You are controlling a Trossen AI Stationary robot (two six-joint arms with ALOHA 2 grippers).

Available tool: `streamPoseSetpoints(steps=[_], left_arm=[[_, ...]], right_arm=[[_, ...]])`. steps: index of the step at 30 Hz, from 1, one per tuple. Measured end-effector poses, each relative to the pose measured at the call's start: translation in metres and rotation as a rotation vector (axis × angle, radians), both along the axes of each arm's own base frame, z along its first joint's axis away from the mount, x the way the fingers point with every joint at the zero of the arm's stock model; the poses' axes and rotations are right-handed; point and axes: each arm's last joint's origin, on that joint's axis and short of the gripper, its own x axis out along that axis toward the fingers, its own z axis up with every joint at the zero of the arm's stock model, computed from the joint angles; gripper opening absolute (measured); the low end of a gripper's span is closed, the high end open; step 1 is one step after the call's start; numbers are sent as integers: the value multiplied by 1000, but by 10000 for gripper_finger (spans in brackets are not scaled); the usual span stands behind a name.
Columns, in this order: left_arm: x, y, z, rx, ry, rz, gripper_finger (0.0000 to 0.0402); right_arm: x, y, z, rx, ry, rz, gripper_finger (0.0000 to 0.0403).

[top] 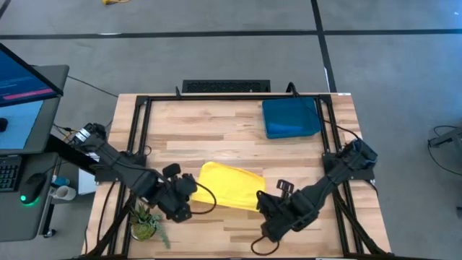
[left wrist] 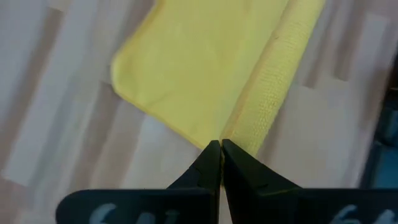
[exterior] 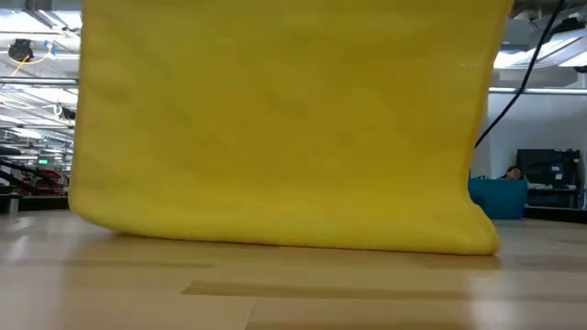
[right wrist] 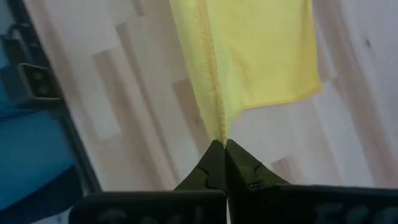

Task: Roll microfiber towels into tight, uniform cylinder then place into a basket
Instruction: Roll the yellow microfiber cloth

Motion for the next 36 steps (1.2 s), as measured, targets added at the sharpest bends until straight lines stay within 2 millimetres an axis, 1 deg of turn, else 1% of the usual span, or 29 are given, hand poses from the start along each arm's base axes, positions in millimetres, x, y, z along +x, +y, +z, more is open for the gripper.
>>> streamPoseSetpoints(steps=[4, 11, 15, 18, 23, 32, 36], left_arm=[[-6, -10, 5, -51, -1, -13, 0], [-12, -20, 19, -77, -29, -58, 0], [-14, -22, 17, -81, -28, -47, 0], [-14, -21, 8, -58, -12, -31, 0], [-12, -15, -9, -10, 4, 14, 0], [-5, 2, -28, 107, 6, 55, 0], [-4, 12, -46, 128, 51, 89, 0]], right_arm=[[-4, 9, 6, 26, -25, 10, 8], [-9, 21, 29, 94, -87, 70, 8], [-11, 24, 31, 120, -72, 84, 8], [-9, 20, 24, 104, -57, 72, 8], [-2, 8, 4, 63, -1, 32, 8], [6, -14, -24, -5, 78, -29, 8], [12, -24, -46, -40, 81, -20, 8]])
